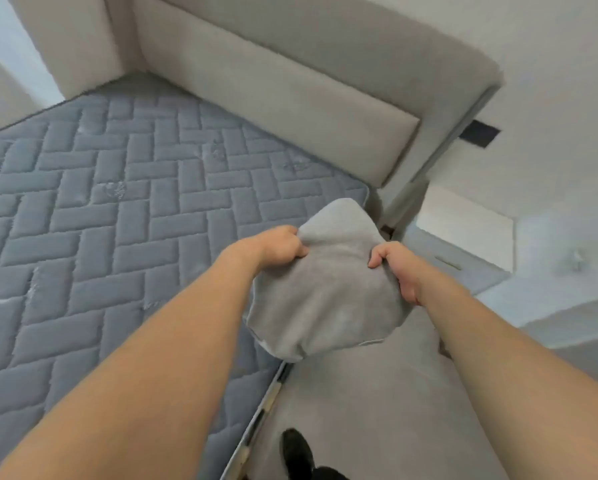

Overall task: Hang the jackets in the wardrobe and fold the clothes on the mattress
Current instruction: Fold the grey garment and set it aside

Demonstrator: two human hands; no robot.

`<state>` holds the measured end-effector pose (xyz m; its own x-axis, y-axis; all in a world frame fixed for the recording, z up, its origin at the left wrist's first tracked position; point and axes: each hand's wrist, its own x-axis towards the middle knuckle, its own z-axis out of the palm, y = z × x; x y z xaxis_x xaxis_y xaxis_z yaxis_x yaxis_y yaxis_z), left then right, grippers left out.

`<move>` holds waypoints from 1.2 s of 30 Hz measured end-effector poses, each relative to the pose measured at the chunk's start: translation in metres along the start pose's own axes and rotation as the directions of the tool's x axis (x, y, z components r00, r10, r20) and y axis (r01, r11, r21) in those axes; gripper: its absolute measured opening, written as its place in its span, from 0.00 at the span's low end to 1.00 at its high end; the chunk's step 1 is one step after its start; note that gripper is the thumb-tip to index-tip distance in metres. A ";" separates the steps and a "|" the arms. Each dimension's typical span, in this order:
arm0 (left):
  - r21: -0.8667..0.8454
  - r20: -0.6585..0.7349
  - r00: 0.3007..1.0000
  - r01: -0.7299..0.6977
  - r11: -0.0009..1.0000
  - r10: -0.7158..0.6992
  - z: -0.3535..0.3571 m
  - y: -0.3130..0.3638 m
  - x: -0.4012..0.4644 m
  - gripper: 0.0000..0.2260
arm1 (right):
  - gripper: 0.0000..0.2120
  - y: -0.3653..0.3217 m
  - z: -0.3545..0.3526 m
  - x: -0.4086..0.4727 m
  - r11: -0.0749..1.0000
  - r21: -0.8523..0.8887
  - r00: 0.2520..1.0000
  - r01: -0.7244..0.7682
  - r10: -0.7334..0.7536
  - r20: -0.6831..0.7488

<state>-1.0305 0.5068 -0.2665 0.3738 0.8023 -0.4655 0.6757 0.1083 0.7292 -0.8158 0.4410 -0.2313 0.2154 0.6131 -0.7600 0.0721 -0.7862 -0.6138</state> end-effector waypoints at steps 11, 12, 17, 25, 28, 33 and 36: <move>0.197 0.186 0.836 -0.546 0.814 0.516 0.118 0.404 0.030 0.04 | 0.10 -0.009 -0.341 -0.156 0.874 0.277 0.833 0.400 -0.220 -0.508; 0.212 0.189 0.805 -0.592 0.777 0.562 0.130 0.435 0.029 0.02 | 0.09 -0.009 -0.367 -0.168 0.861 0.266 0.799 0.432 -0.229 -0.556; 0.284 0.200 0.661 -0.746 0.603 0.724 0.185 0.569 0.022 0.04 | 0.04 -0.004 -0.479 -0.220 0.827 0.076 0.575 0.557 -0.318 -0.754; 0.164 0.292 0.426 -0.904 0.394 0.856 0.272 0.732 0.025 0.07 | 0.11 0.002 -0.616 -0.261 0.862 -0.322 0.156 0.393 -0.407 -0.900; 0.104 0.352 0.307 -0.952 0.289 0.884 0.311 0.788 0.017 0.07 | 0.17 0.017 -0.652 -0.281 0.908 -0.308 -0.024 0.282 -0.315 -0.949; 0.042 0.461 0.100 -0.995 0.090 0.882 0.383 0.864 -0.024 0.09 | 0.09 0.064 -0.691 -0.332 0.940 -0.212 -0.175 0.266 -0.169 -0.970; 0.001 0.517 -0.005 -1.000 -0.007 0.856 0.424 0.900 -0.059 0.12 | 0.09 0.093 -0.712 -0.366 0.953 -0.162 -0.253 0.255 -0.096 -0.963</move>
<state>-0.1755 0.3078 0.2047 0.9049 -0.2156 0.3669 -0.3778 -0.8038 0.4595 -0.1941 0.0883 0.1422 0.8761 -0.1543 0.4567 0.2812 -0.6060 -0.7441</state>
